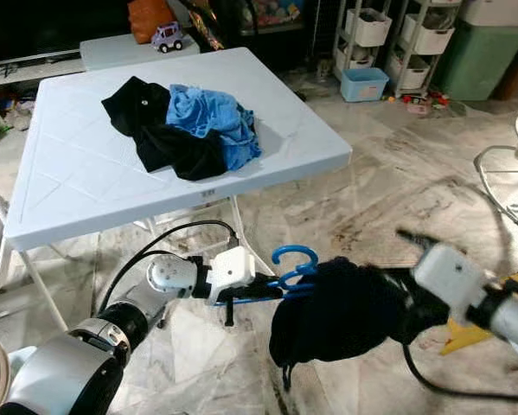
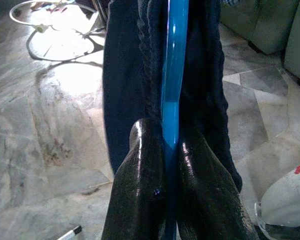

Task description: Hang hanger

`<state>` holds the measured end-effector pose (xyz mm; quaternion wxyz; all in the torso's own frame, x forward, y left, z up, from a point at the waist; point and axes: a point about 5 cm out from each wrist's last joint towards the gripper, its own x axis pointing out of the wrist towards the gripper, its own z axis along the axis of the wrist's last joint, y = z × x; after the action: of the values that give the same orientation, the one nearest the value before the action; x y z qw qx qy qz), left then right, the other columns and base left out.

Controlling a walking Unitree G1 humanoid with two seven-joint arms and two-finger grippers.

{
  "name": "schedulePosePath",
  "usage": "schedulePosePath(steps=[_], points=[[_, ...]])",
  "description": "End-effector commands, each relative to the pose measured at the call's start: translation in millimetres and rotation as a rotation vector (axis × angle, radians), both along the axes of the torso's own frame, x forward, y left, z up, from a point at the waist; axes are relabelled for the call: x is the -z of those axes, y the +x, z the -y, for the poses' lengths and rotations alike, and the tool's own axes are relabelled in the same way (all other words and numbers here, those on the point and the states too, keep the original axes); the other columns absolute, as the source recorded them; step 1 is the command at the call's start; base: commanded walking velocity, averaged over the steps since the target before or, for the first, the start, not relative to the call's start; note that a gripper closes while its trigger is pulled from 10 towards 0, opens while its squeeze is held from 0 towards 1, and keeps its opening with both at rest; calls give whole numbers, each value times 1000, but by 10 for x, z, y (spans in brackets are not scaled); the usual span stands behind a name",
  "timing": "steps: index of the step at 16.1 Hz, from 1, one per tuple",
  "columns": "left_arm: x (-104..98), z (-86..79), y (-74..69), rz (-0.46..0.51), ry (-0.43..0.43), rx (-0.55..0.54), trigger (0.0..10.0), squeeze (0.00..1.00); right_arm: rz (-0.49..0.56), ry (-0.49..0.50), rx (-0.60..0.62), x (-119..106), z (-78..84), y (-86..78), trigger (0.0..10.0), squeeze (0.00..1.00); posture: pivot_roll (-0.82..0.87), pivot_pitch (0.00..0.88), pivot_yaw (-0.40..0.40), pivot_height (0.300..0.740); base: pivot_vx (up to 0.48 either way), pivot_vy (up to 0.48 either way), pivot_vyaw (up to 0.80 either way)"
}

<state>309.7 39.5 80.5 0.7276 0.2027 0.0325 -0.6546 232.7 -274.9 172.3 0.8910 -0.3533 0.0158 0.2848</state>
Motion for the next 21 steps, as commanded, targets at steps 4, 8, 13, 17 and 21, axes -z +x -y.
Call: schedulePosePath(steps=[4, 8, 13, 17, 21], points=[[-67, 18, 68, 52, -42, -91, 0, 0, 108, 60, 80, -32, -27, 91, 10000, 1000, -52, 29, -16, 740, 0, 0, 0], [-90, 26, 168, 43, -84, -269, 0, 0, 239, 172, 286, -50, -53, 115, 10000, 1000, -47, 44, -27, 740, 0, 0, 0], [-196, 90, 271, -17, -199, -415, 0, 0, 180, 386, 415, 265, -386, 81, 10000, 1000, -36, 62, -30, 740, 0, 0, 0], [-251, 174, 281, -66, -264, -434, 0, 0, 25, 427, 387, 578, -582, 1, 10000, 1000, -30, 69, -26, 740, 0, 0, 0], [-268, 285, 225, -80, -280, -372, 0, 0, -98, 509, 353, 753, -782, 30, 10000, 0, -26, 78, -20, 740, 0, 0, 0]])
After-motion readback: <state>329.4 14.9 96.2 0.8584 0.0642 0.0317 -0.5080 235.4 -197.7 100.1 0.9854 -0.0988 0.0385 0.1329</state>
